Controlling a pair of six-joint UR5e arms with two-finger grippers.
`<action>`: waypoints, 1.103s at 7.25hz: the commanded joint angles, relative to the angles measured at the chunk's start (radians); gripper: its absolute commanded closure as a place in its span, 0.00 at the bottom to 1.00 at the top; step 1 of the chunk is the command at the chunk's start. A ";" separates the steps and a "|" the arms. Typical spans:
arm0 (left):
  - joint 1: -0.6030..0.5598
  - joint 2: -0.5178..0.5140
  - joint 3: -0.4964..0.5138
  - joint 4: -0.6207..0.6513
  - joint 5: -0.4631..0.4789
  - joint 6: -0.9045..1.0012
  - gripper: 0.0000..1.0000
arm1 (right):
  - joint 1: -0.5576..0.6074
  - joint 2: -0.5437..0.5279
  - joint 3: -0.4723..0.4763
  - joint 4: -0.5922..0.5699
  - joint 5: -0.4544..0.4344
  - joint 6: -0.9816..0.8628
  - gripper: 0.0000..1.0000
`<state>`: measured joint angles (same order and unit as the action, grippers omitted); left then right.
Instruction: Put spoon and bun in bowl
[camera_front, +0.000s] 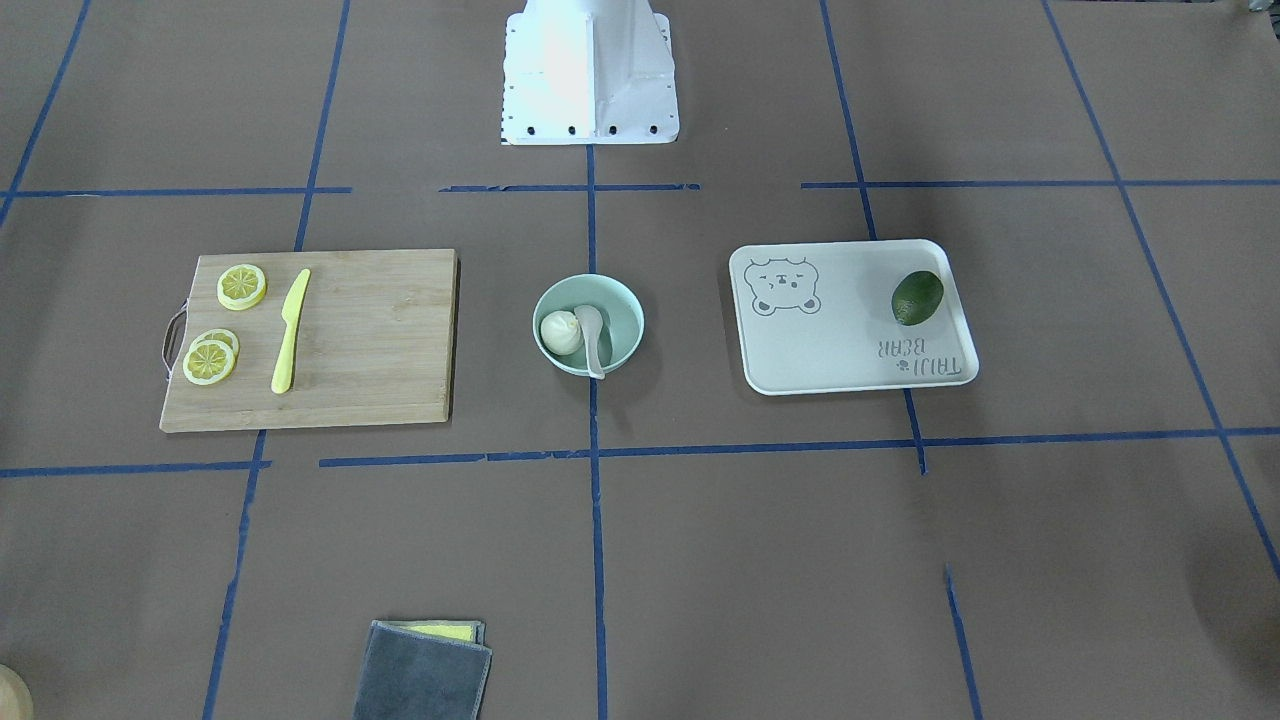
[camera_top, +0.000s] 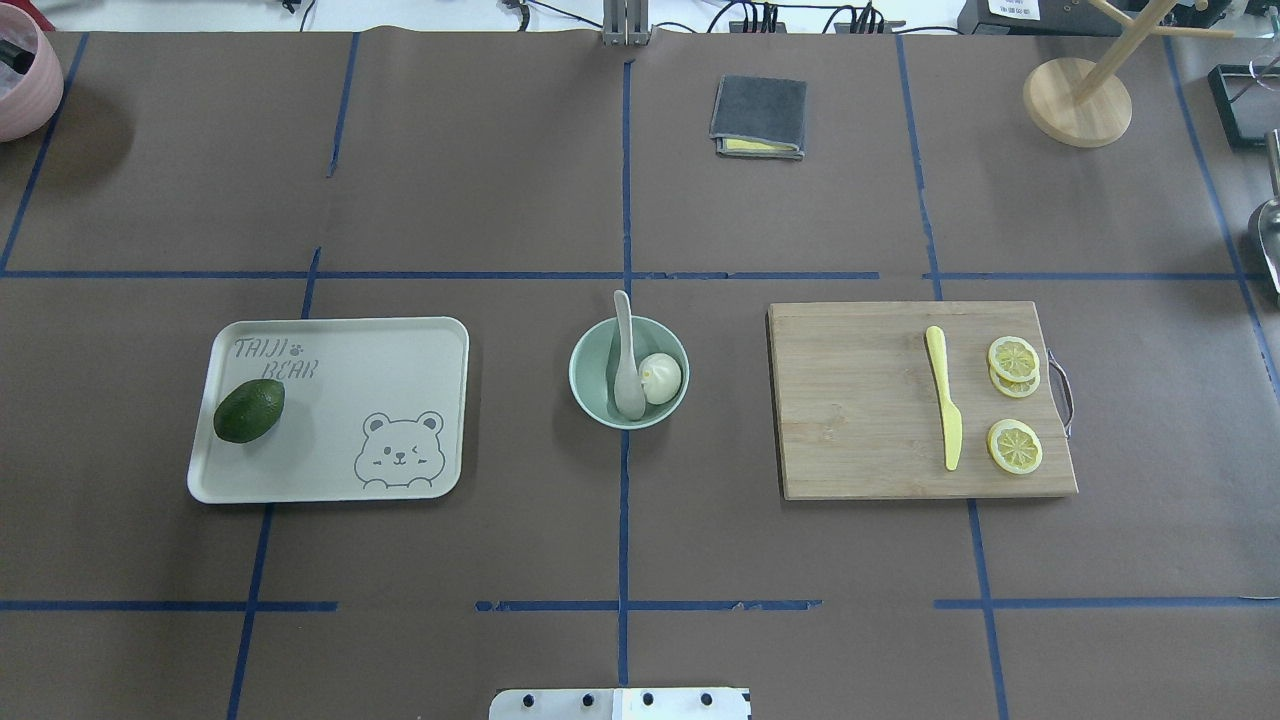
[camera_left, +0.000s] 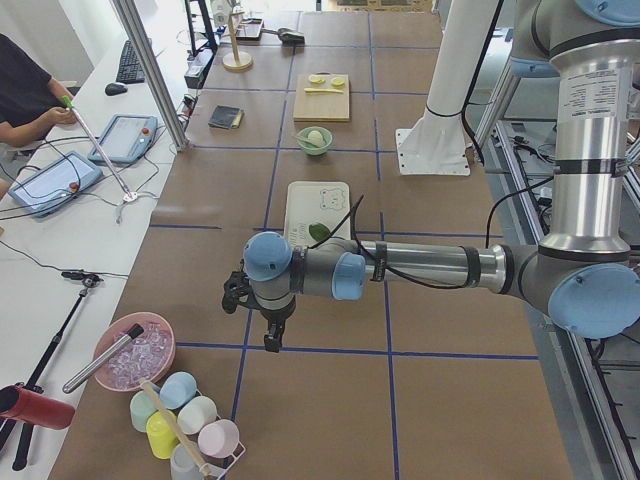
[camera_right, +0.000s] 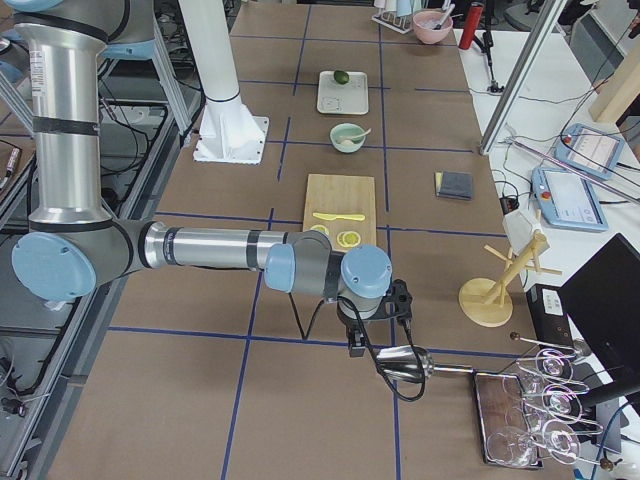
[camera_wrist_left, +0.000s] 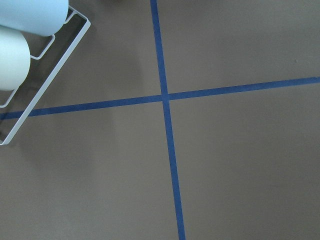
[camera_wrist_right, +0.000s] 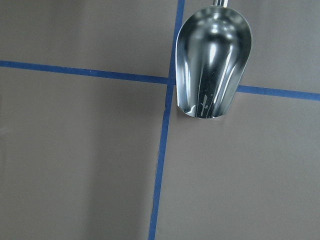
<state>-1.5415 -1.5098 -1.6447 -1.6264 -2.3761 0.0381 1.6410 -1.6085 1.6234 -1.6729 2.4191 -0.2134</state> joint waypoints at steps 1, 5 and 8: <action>0.000 0.022 -0.001 -0.003 0.000 0.000 0.00 | 0.002 0.009 -0.007 0.002 -0.006 0.017 0.00; -0.003 0.026 -0.004 -0.004 0.005 0.000 0.00 | 0.002 -0.005 -0.025 0.093 -0.022 0.048 0.00; -0.005 0.026 -0.004 -0.004 0.005 0.000 0.00 | 0.002 -0.007 -0.022 0.093 -0.018 0.065 0.00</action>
<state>-1.5450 -1.4834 -1.6489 -1.6306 -2.3716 0.0383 1.6429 -1.6145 1.6014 -1.5824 2.4001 -0.1558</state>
